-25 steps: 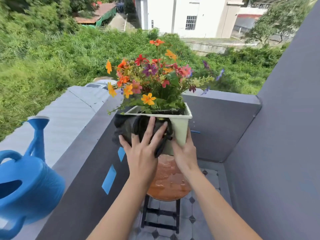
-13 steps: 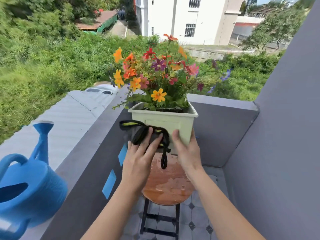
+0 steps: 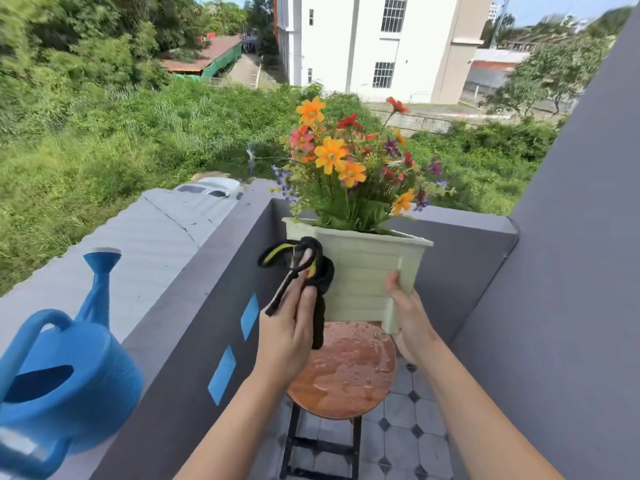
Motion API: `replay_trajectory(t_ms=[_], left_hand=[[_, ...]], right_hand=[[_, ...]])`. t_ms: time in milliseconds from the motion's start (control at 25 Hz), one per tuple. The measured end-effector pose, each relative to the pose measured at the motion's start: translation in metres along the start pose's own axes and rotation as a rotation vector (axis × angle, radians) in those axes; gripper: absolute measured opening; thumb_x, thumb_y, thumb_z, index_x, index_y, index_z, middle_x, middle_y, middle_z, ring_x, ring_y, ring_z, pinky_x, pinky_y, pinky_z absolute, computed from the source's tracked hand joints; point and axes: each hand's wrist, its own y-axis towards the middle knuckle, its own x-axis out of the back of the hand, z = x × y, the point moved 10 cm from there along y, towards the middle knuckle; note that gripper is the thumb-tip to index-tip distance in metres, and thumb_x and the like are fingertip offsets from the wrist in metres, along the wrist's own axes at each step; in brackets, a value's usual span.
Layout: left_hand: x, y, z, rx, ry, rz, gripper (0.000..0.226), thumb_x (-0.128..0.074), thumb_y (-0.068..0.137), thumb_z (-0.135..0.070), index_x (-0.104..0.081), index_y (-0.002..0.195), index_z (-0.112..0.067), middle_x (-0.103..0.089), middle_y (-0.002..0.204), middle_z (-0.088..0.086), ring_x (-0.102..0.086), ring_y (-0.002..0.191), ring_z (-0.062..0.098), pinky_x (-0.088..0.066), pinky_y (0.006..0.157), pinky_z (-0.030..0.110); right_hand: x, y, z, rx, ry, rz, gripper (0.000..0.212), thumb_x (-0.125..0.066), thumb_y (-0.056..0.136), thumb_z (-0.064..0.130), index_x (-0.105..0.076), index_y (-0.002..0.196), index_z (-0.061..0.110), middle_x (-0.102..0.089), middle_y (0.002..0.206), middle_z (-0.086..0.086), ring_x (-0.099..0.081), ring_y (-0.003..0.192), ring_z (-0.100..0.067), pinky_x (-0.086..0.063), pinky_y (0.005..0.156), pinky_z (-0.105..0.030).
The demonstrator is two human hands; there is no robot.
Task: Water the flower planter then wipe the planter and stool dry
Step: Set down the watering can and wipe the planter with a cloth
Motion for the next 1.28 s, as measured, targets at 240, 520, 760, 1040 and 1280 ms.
replay_trajectory(t_ms=[240,520,760,1040,1280], left_hand=[[0.004,0.042,0.019,0.241,-0.197,-0.013,0.038,-0.036,0.1,-0.03,-0.039,0.139,-0.031,-0.047,0.126,-0.024,-0.043,0.119,-0.015,-0.031,0.1,0.009],[0.006,0.036,0.012,0.203,-0.212,-0.005,0.029,-0.041,0.099,-0.029,-0.045,0.124,-0.042,-0.052,0.125,-0.024,-0.046,0.11,-0.023,-0.035,0.096,0.006],[0.007,0.032,0.03,0.324,-0.177,-0.019,0.044,-0.034,0.099,-0.039,-0.04,0.141,-0.027,-0.06,0.125,-0.007,-0.052,0.12,0.004,-0.041,0.1,0.023],[-0.005,0.03,0.023,0.254,-0.016,0.081,0.049,-0.03,0.101,-0.033,-0.025,0.148,-0.019,-0.035,0.145,-0.01,-0.031,0.138,0.014,-0.025,0.105,0.018],[-0.008,0.038,0.061,0.422,-0.352,0.153,0.055,-0.056,0.082,-0.059,-0.048,0.129,-0.034,-0.058,0.129,-0.007,-0.053,0.12,0.013,-0.041,0.103,0.035]], right_hand=[[0.002,-0.004,0.015,0.029,-0.007,0.057,0.093,-0.072,0.053,0.075,-0.053,0.128,0.024,-0.059,0.133,0.002,-0.053,0.125,-0.015,-0.034,0.112,-0.048],[0.006,-0.012,0.015,0.031,-0.007,0.103,0.08,-0.073,0.055,0.073,-0.061,0.119,0.026,-0.065,0.126,0.002,-0.057,0.122,-0.017,-0.035,0.11,-0.05],[0.0,-0.015,0.017,0.033,0.011,0.153,0.085,-0.072,0.056,0.073,-0.058,0.123,0.022,-0.063,0.129,0.0,-0.056,0.122,-0.018,-0.037,0.109,-0.048],[0.002,-0.01,0.021,0.018,0.06,0.163,0.082,-0.074,0.042,0.077,-0.062,0.11,0.032,-0.071,0.111,0.014,-0.063,0.109,-0.004,-0.053,0.089,-0.025],[-0.001,-0.009,0.03,-0.049,0.053,0.231,0.09,-0.077,0.042,0.073,-0.061,0.115,0.023,-0.072,0.111,0.004,-0.066,0.106,-0.013,-0.057,0.076,-0.026]])
